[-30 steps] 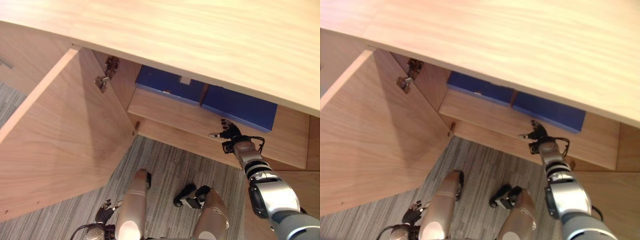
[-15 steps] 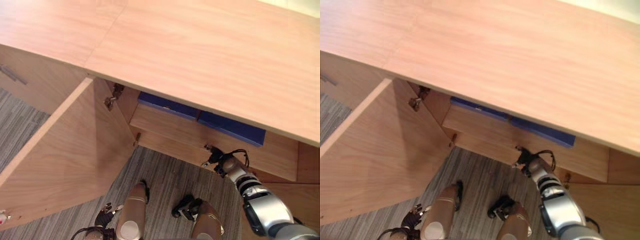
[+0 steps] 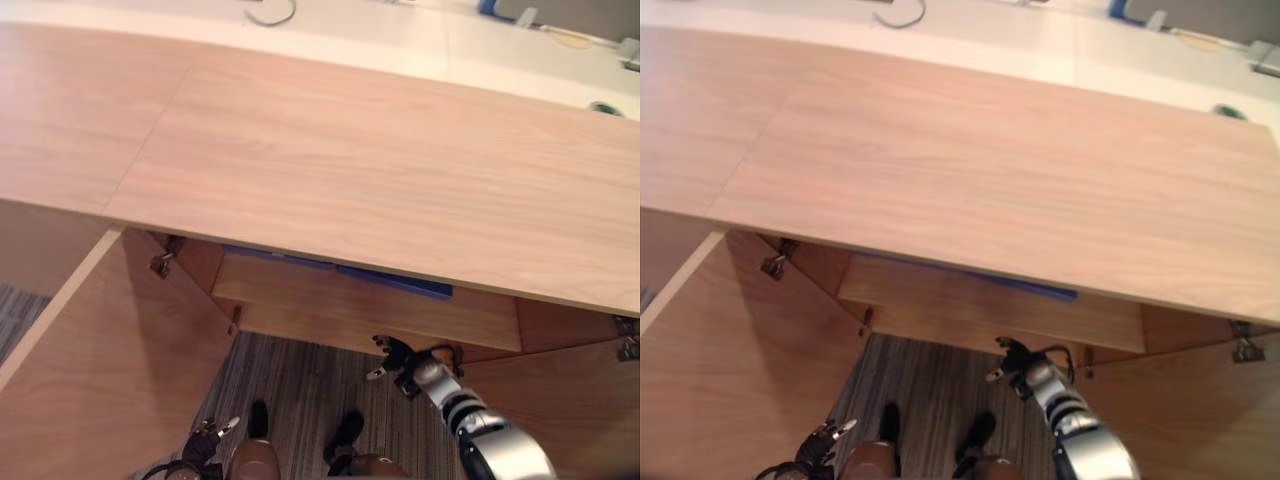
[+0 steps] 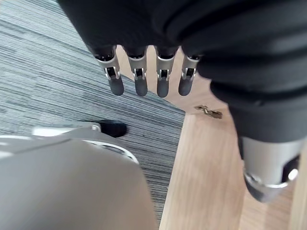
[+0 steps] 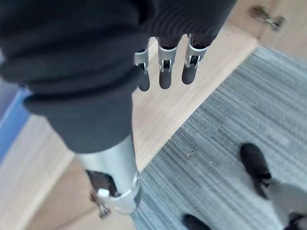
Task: Walk over to the cabinet, pick up the folder, carry it to the office cabinet, place the folder inside the office cabinet, then close the office cabinet door
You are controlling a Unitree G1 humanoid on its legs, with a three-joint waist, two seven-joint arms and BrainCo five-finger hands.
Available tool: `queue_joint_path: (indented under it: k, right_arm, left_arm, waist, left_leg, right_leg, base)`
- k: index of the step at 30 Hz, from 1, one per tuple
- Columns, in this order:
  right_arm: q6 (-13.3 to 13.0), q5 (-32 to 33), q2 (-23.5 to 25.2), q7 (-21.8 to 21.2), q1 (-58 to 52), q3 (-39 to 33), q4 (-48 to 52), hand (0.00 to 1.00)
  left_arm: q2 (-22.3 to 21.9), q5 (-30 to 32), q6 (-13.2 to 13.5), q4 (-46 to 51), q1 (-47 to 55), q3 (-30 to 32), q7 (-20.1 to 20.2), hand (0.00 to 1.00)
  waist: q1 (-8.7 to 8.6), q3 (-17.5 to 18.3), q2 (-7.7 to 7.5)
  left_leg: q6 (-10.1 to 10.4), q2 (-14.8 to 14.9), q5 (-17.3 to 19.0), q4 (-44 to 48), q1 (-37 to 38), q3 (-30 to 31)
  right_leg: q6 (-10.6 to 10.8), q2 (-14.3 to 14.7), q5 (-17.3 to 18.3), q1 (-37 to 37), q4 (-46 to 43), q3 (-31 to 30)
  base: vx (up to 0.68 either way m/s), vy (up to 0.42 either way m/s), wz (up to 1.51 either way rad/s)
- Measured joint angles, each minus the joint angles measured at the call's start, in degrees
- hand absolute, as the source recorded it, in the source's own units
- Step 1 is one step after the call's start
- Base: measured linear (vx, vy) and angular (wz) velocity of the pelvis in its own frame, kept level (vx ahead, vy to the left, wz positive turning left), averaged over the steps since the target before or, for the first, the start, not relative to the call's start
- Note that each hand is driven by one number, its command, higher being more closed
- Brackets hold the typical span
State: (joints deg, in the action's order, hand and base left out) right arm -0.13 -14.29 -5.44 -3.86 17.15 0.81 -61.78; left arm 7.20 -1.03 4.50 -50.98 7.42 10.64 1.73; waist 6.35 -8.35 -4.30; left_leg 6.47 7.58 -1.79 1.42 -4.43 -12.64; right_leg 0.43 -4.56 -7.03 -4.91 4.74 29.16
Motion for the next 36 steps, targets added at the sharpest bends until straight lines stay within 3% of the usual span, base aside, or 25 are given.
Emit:
queue_joint_path:
  k: [3, 4, 8, 10, 13, 16, 24, 25, 27, 30, 33, 34, 36]
  right_arm:
    - [-1.0, 10.6, 4.0, 5.2, -7.6, -6.0, -0.2, 0.0]
    - [-1.5, 13.5, 4.5, 6.8, -10.8, -6.3, -0.2, 0.0]
    - [-3.3, 16.1, 5.3, 10.0, -18.1, -9.9, 1.4, 0.0]
    - [-4.1, 18.5, 5.6, 11.4, -18.7, -12.3, 2.0, 0.0]
    - [-4.7, 22.8, 5.9, 12.8, -20.3, -15.8, 4.2, 0.0]
    - [-5.8, 27.7, 6.9, 13.6, -21.0, -17.1, 6.1, 0.0]
    - [-7.9, 38.1, 9.0, 14.2, -23.2, -17.5, 11.2, 0.0]
    - [-8.0, 38.8, 9.3, 14.3, -23.8, -17.5, 13.2, 0.0]
    - [-8.1, 40.2, 9.4, 14.7, -24.8, -17.9, 15.4, 0.0]
    - [-8.1, 40.2, 9.4, 15.7, -25.1, -19.5, 19.2, 0.0]
    - [-9.1, 40.5, 9.5, 18.0, -25.3, -22.2, 26.7, 0.0]
    - [-10.0, 40.8, 9.6, 19.0, -24.6, -23.7, 29.0, 0.0]
    - [-11.0, 41.7, 9.1, 20.8, -22.9, -26.8, 32.0, 0.0]
  left_arm:
    - [-1.0, 1.0, 1.2, 1.0, 0.1, 0.2, -2.0, 0.0]
    - [-2.0, 1.0, 1.9, 1.0, 0.1, 0.5, -2.8, 0.0]
    - [-6.5, 1.4, 3.5, 0.0, -0.2, 0.1, -5.1, 0.0]
    - [-5.7, 1.5, 3.8, -2.0, -0.7, -1.7, -5.9, 0.0]
    - [-5.6, 2.1, 3.8, -4.4, -2.1, -2.5, -6.9, 0.0]
    - [-5.5, 2.8, 3.8, -5.8, -2.9, -2.8, -7.0, 0.0]
    - [-6.0, 4.6, 3.9, -6.4, -4.1, -1.9, -7.1, 0.0]
    - [-6.1, 5.3, 3.9, -6.4, -4.2, -1.2, -7.1, 0.0]
    - [-6.6, 6.1, 3.9, -6.0, -4.0, 0.3, -7.2, 0.0]
    - [-6.6, 6.0, 3.8, -5.9, -3.5, 0.8, -7.5, 0.0]
    - [-6.5, 5.6, 3.9, -5.7, -3.1, 0.9, -7.5, 0.0]
    - [-6.4, 5.3, 3.8, -5.8, -3.3, 1.1, -7.6, 0.0]
    - [-7.7, 5.0, 3.8, -6.5, -3.2, 1.9, -7.5, 0.0]
  waist:
    - [-0.42, 0.7, 0.42]
    - [-0.62, 1.2, 1.34]
    - [-2.23, 3.0, 4.21]
    - [-4.08, 3.1, 4.29]
    - [-4.89, 3.1, 4.74]
    - [-5.19, 3.1, 4.46]
    - [-5.7, 1.3, 3.41]
    - [-5.91, 0.9, 3.33]
    - [-5.85, 0.8, 3.67]
    - [-5.93, 0.7, 4.12]
    - [-6.01, 1.3, 3.6]
    - [-6.05, 1.7, 2.99]
    - [-6.26, 2.6, 4.37]
  left_leg:
    - [-0.4, 1.6, 6.1, 8.7, 0.6, -2.9]
    - [-0.4, 3.0, 9.9, 14.6, 0.0, -2.8]
    - [0.6, 4.4, 17.5, 22.6, -0.1, 0.3]
    - [0.6, 2.9, 17.6, 20.7, 1.0, -0.4]
    - [-0.8, 0.6, 17.0, 19.4, 2.5, -1.2]
    - [-2.6, -1.3, 14.9, 15.5, 3.5, -3.9]
    - [-4.0, -3.1, 13.5, 11.1, 9.2, -10.5]
    - [-4.3, -3.3, 13.3, 10.8, 9.7, -11.8]
    - [-4.4, -2.9, 12.7, 9.7, 10.8, -14.8]
    - [-3.7, -0.3, 12.2, 9.3, 12.9, -18.8]
    - [-1.6, 3.0, 12.3, 11.0, 13.5, -21.0]
    - [-0.1, 3.8, 12.8, 12.4, 13.0, -21.1]
    - [-0.7, 4.8, 12.3, 10.5, 12.8, -20.5]
  right_leg:
    - [0.1, 0.7, -0.2, 2.1, -0.1, -4.0]
    - [0.1, 1.6, -0.1, 3.1, -0.2, -5.8]
    - [0.7, 3.5, -0.3, 2.6, -0.5, -12.5]
    - [1.2, 2.6, -0.9, 2.2, -0.1, -14.2]
    - [1.4, 1.3, -2.6, 1.0, -1.7, -16.2]
    - [1.5, 0.3, -2.7, -1.6, -3.8, -18.4]
    - [1.8, -1.0, -1.6, -3.3, -9.4, -21.8]
    - [1.7, -1.6, 0.1, -4.1, -11.0, -21.1]
    - [-0.2, -4.9, 2.4, -4.9, -13.8, -11.7]
    - [-2.7, -9.6, 4.3, -4.8, -22.2, -2.7]
    - [-1.8, -15.5, 7.0, -3.6, -27.4, 0.5]
    - [-0.6, -15.0, 7.6, -3.2, -26.9, 0.9]
    - [-0.7, -12.1, 7.6, -3.1, -24.7, 1.2]
  base:
    - [-0.04, 0.026, -0.74]
    - [-0.03, 0.053, -0.75]
    - [-0.07, 0.134, -0.85]
    - [-0.07, 0.149, -0.55]
    - [-0.05, 0.103, -0.31]
    - [0.0, 0.07, -0.37]
    - [-0.07, 0.043, -0.37]
    - [-0.11, 0.025, -0.32]
    - [-0.05, 0.015, -0.62]
    - [0.04, -0.058, -0.73]
    - [0.1, -0.198, -0.48]
    - [0.1, -0.238, -0.38]
    - [0.07, -0.24, -0.39]
